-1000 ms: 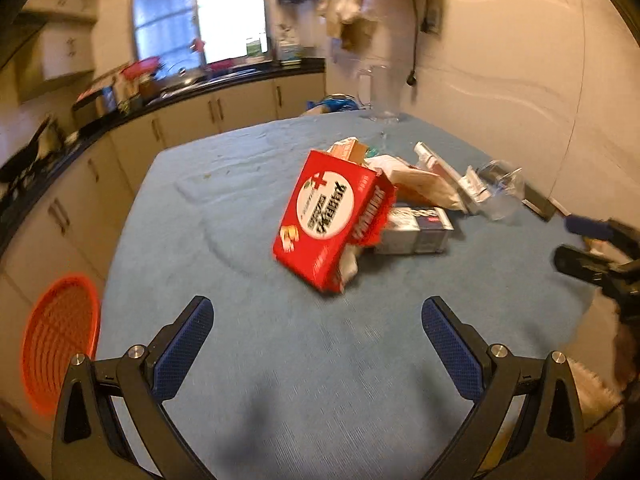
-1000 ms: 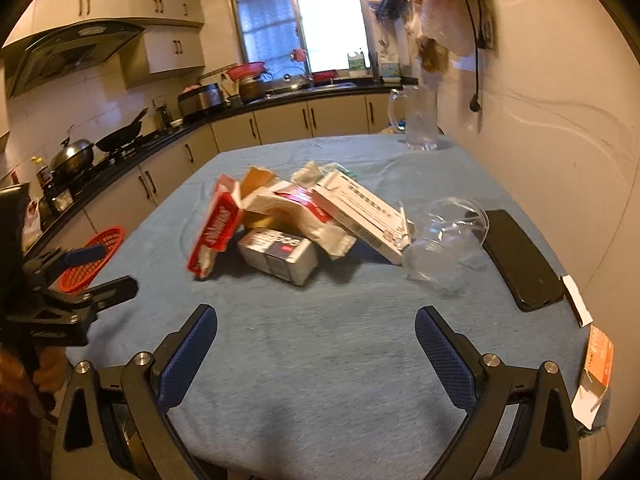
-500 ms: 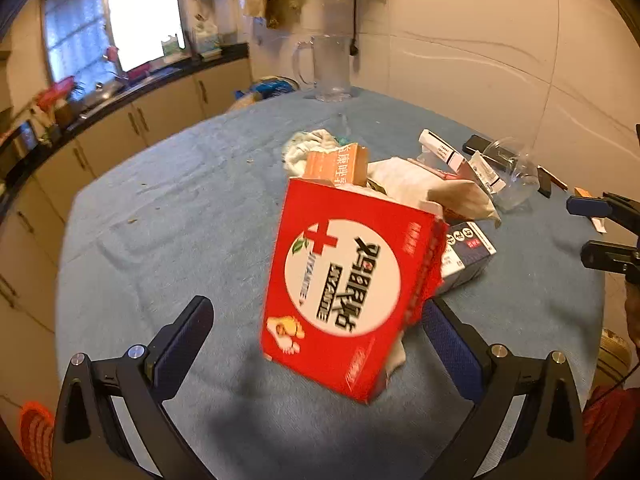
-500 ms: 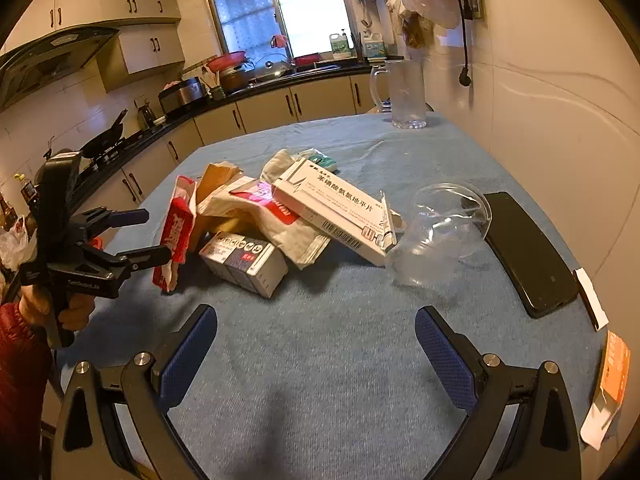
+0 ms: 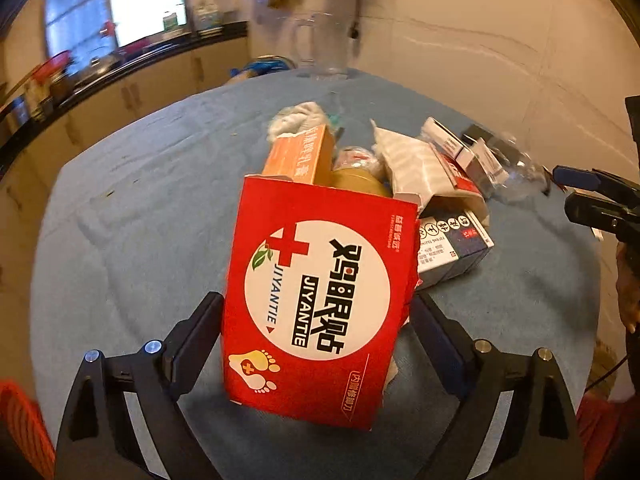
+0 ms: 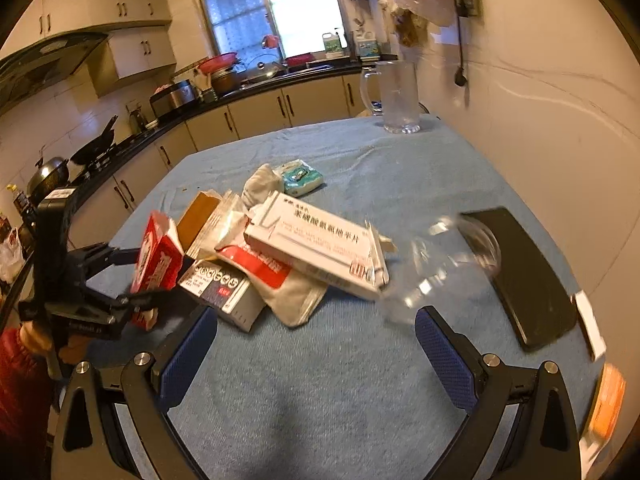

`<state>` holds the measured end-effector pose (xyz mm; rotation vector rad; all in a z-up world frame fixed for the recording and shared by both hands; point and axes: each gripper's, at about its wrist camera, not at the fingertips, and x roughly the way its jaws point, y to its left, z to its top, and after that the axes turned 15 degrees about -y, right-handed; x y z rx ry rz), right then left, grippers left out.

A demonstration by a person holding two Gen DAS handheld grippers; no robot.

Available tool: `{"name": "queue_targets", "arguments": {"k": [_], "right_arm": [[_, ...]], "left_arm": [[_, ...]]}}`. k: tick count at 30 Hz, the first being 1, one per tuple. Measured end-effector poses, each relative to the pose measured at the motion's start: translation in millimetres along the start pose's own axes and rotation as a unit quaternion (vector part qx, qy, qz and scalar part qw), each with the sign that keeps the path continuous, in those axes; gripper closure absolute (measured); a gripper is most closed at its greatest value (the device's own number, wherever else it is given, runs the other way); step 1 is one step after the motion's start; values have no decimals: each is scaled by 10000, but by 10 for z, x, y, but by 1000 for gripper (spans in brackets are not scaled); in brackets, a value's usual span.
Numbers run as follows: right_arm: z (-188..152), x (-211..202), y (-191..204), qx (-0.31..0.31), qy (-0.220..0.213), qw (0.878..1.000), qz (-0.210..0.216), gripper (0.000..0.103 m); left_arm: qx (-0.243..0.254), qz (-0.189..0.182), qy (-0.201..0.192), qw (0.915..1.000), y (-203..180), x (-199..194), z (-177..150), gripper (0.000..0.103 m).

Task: Collect trash
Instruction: 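Lift the red box with the left gripper while the right gripper grasps the white medicine box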

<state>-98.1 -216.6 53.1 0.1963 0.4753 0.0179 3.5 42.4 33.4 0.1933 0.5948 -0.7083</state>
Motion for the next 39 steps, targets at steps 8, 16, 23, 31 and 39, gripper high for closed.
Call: {"name": "queue_targets", "arguments": {"k": [8,16,23,31,39], "right_arm": [[380,182,134,-1420,447,9796,1350,2],[612,898,306,-3145,1531,9219,1665,6],[610,1416,160,-3497,2405,8854,1897,10],[483,1668,44,-2996,2991,8743,2374,38],[748,1220,-46,-2352,2066,9215,2300,39]], "left_arm": [[-827,246,-384,9955,10,-448,-91,11],[-803,361,-489,9949,22,-628,-135,11],[-908,399,-487,9939,78,-634,-161,11],[-986,397,-473,9932,59,-553,-192,11],[-1053,497,-649,9911,54,-705,-218,11]]}}
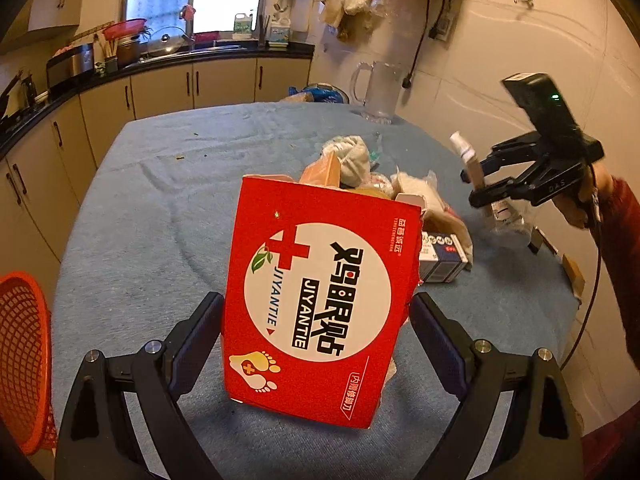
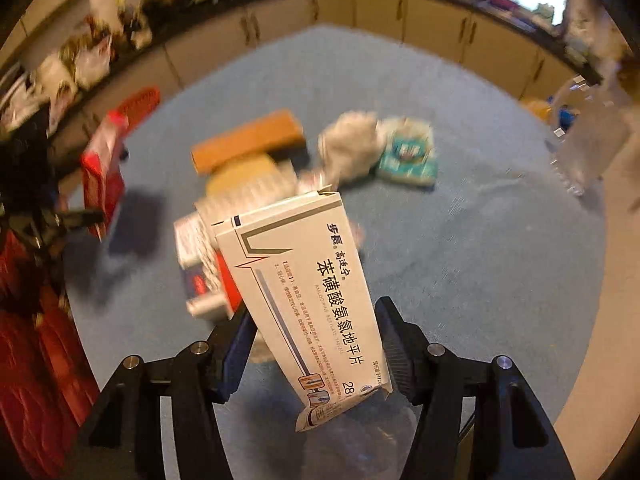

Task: Collect trash
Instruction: 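Lift the red box with the left gripper while the right gripper grasps the white medicine box, then carry both boxes over the red wastebasket and open both grippers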

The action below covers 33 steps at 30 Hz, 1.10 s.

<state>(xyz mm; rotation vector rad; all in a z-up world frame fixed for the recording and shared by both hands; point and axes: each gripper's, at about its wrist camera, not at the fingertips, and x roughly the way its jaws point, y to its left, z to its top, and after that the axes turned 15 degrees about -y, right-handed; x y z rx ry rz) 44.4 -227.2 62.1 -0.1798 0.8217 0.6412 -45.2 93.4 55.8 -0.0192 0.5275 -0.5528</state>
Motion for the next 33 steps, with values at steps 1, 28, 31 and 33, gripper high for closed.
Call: {"name": "queue_targets", "arguments": {"k": [1,28,31,33], "right_arm": [[32,-78,33,104,-189,9997,-133,39],[509,155,1515,1864,-1734,9670,55,38],[582,233,1639,1835,-1766,9668,200,38],[648,303,1745,1779,-1743,9680,312,38]], "left_arm": [[-25,16,-53,10000,3,-36,1,11],[-630,1604,-1064,9793,631,-1197,37,11],[-717,1744,-1118,9757,754,-1311,32,11],[-740,1826,-1148,9737,806,-1369,32,11]]}}
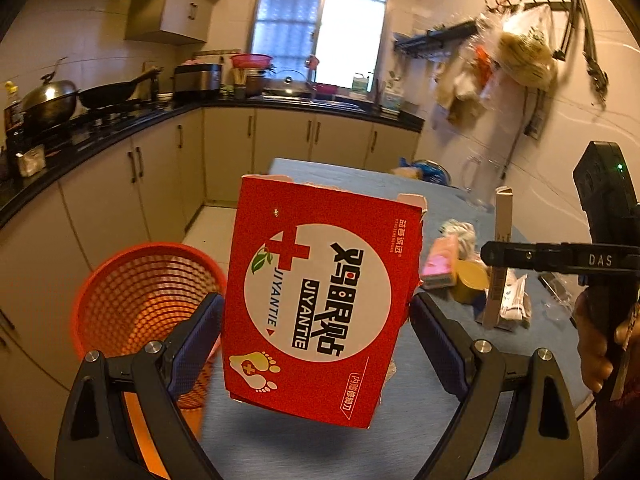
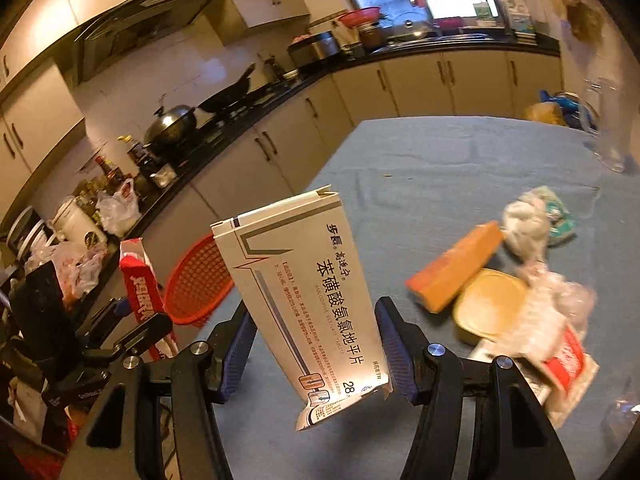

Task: Collect trash
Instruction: 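Carry both boxes over the red wastebasket and open both grippers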

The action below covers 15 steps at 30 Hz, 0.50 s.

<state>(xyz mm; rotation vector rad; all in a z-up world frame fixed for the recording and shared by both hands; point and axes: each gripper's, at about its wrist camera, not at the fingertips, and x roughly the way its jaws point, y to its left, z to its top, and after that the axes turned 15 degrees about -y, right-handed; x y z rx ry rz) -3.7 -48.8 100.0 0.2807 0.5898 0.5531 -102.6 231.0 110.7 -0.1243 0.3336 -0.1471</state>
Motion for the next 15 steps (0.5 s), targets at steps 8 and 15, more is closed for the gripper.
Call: {"name": "queue_targets", "arguments": {"k": [8,15], "right_arm": [[34,380,475,-154,151,9991,365,38],[120,975,909,35,367,9960,817,38]], "left_arm": [[-89,526,-190,9984,438,-175,119,11],[-396,1116,-188,9928,1085,-193,135,11]]}}
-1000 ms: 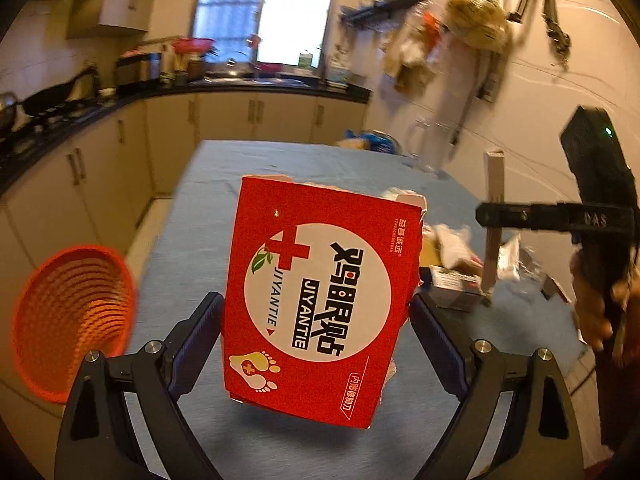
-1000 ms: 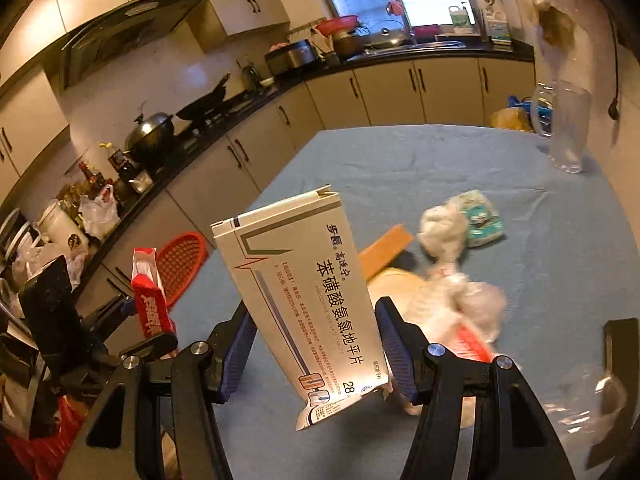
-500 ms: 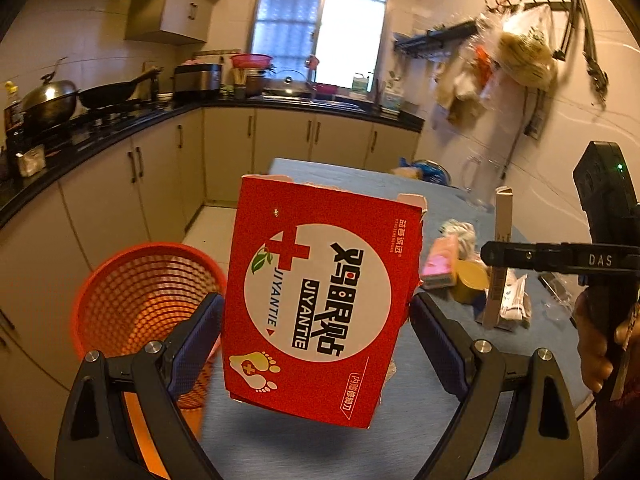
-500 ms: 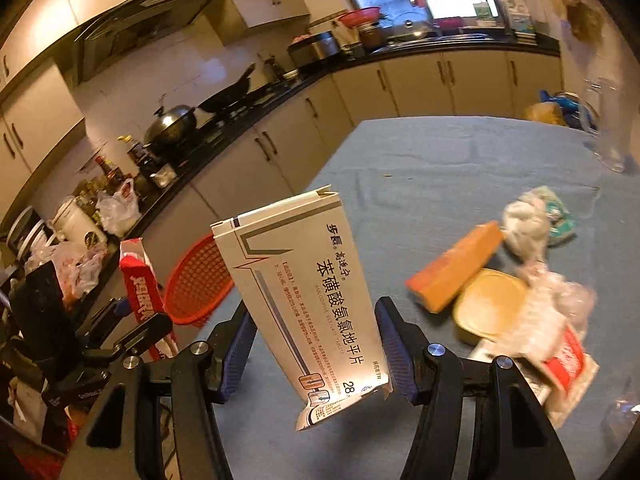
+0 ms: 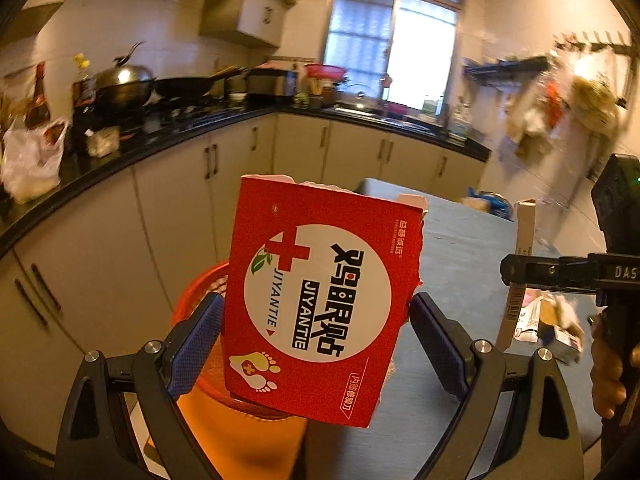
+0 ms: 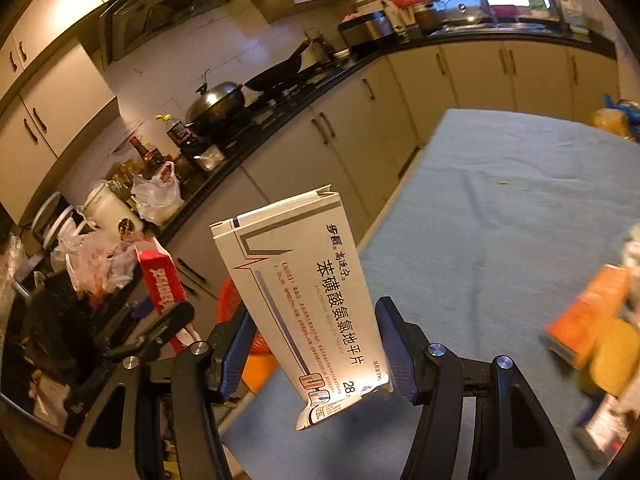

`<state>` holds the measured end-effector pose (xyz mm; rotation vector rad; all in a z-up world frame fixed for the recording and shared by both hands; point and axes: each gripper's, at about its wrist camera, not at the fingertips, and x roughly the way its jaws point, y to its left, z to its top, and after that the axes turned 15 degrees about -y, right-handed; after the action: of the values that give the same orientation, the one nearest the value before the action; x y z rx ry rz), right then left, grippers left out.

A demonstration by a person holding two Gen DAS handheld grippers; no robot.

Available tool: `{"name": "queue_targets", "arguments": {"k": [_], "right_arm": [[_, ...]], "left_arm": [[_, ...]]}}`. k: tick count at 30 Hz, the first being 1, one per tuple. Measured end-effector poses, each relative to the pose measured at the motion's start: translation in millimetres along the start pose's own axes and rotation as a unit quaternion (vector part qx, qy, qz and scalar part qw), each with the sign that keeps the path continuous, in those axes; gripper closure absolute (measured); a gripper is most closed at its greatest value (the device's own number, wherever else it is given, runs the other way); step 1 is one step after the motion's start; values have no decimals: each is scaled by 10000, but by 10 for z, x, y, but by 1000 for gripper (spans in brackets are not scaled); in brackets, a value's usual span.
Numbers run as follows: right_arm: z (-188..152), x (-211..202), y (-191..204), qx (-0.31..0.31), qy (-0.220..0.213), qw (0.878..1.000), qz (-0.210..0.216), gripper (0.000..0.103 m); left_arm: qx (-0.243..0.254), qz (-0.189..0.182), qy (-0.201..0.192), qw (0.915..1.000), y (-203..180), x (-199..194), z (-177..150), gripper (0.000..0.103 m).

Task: Collect trash
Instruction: 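Carry both boxes over the red wastebasket and open both grippers, then move both grippers back over the table trash pile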

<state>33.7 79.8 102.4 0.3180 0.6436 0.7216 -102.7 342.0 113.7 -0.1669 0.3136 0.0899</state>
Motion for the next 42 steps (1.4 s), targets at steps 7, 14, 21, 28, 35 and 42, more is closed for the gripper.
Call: {"name": "queue_targets", "arguments": {"k": [7,14,21,28,35,42], "right_arm": [[46,768,232,227,262,9984,439,37],[-25,1294,174,520,580,9959,469,37],[-76,1665,215,538,870,9938,433,37],[-139,1787,154,700,1038,9912,442,24],[-92,1524,139,711,855,9919,617,24],[-90,937,163,420,465,9956,691,24]], "left_arm": [[-148,161,370,9991,453,342,-228,11],[-238,41,542,9982,738,542,-397,11],[-198,-57,673,9975,799,690,-482,11],[-334,-102,833,9959,855,735,-549,11],[-333,-87,694,9970,791,553,-516,11],[-295,-272,441,9982,495,266,-397,11]]}}
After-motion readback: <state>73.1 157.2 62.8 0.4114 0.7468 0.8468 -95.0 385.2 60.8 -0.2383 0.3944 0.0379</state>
